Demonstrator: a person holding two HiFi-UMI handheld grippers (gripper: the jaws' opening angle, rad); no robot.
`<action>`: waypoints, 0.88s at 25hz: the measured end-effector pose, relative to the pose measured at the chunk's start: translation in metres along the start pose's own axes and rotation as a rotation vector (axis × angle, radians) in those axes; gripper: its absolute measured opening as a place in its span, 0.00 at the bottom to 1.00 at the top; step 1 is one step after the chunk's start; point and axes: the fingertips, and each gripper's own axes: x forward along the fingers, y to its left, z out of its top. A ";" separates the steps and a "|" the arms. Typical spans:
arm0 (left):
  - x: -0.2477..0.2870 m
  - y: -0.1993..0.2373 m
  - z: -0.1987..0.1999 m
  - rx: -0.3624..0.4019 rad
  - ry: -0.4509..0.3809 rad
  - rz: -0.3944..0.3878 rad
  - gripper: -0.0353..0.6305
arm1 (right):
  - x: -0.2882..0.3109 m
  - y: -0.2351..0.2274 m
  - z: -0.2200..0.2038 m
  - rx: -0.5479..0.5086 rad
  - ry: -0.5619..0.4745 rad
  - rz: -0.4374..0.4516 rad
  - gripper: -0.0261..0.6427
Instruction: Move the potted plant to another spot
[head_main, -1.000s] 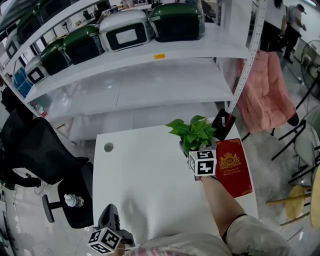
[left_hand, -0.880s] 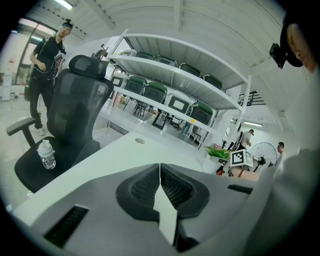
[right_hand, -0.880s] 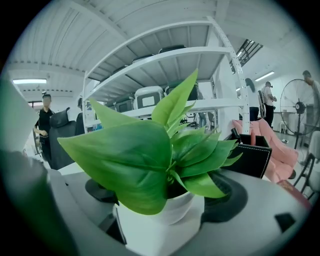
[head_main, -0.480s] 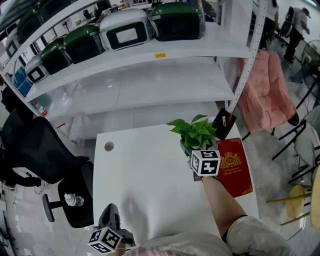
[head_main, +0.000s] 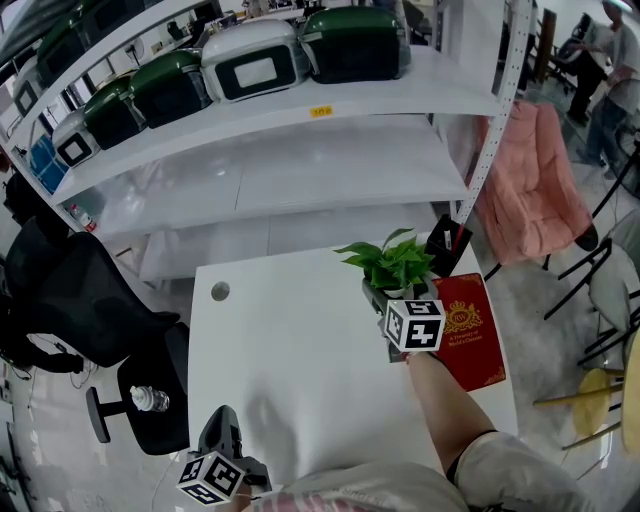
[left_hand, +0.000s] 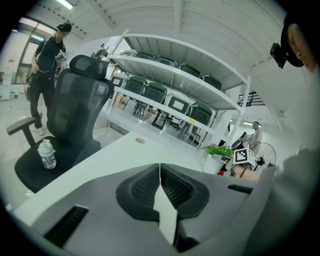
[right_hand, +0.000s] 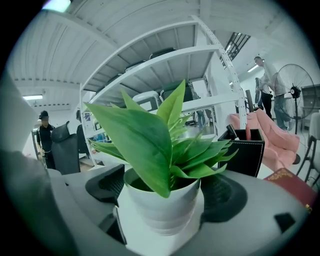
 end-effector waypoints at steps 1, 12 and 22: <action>-0.001 0.000 0.000 0.000 0.000 -0.002 0.09 | -0.001 0.001 0.001 -0.001 -0.002 0.002 0.78; -0.003 -0.001 0.006 -0.004 -0.007 -0.061 0.09 | -0.029 0.020 0.017 -0.013 -0.040 0.009 0.78; -0.003 0.003 0.027 0.009 -0.010 -0.167 0.09 | -0.072 0.059 0.045 -0.020 -0.124 -0.007 0.78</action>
